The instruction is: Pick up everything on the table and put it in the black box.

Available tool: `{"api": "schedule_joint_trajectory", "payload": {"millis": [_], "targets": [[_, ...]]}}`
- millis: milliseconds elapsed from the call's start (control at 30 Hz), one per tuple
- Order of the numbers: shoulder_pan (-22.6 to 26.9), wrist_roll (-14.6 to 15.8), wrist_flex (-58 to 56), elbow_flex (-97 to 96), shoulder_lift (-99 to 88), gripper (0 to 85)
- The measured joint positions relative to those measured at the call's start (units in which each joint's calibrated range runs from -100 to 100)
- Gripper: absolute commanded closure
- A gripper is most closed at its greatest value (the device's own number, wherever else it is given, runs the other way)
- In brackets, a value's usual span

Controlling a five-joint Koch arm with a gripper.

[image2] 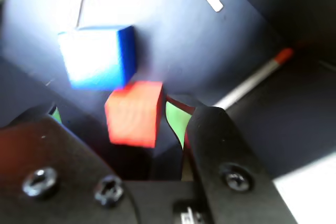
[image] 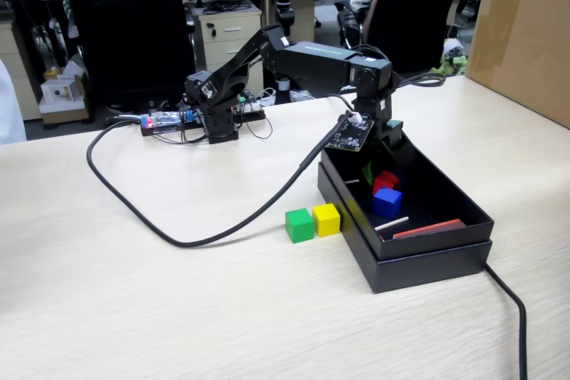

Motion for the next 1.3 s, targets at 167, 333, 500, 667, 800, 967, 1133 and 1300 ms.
{"api": "schedule_joint_trajectory", "payload": {"millis": [167, 333, 500, 667, 800, 967, 1133, 1300], "targets": [[-2.0, -0.3, -0.9, -2.6, -22.5, 41.6], [-7.6, -2.4, -0.9, -8.9, -37.7, 38.8], [-12.1, -3.3, -0.9, -18.1, -39.2, 37.4], [-14.0, -3.3, -0.9, -23.4, -39.1, 37.4], [-14.8, -2.9, -0.9, -24.6, -37.2, 37.2], [-15.3, -2.5, -0.9, -24.6, -32.2, 37.2], [-15.6, -2.1, -0.9, -24.5, -28.7, 37.4], [-15.8, -2.0, -0.9, -24.4, -25.2, 37.4]]}}
